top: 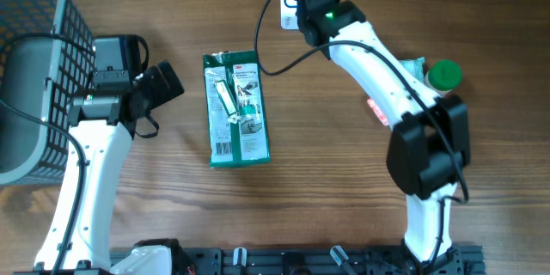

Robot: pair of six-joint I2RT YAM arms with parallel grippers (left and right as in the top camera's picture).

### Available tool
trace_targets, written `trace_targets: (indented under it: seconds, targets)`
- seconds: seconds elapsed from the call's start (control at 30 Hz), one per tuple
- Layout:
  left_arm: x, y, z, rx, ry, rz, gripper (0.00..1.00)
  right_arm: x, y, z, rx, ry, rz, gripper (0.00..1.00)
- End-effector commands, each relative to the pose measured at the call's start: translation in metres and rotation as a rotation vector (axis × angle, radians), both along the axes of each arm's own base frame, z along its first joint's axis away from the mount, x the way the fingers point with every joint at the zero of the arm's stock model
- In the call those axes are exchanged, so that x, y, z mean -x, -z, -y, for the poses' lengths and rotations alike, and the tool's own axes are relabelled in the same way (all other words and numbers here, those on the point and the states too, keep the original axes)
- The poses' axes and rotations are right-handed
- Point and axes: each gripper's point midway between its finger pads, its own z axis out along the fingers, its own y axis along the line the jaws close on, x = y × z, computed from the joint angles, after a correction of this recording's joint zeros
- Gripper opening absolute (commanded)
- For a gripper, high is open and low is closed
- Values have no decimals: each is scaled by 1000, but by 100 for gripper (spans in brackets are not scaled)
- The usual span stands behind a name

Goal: Scan the item barcode
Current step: 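Hold the red stick packs in front of the white scanner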

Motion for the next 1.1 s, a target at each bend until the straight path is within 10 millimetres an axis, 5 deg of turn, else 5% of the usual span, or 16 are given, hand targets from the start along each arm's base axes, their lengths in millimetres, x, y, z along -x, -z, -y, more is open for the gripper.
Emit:
trace_targets:
  seconds: [0.0,0.27,0.63,1.07]
  targets:
    - [-1,-2,-3,-13,0,4,100,-14,-1,12,155,59,69,4]
    - [-1,-2,-3,-13,0,4,100,-27,15,24,246,137,118,4]
    - [-1,-2,-3,-14,0,4,100,-14,102,35,417,142,-58,4]
    - [-1,-2,-3,-14,1,4,100,-9,111,37,483,105,-104,4]
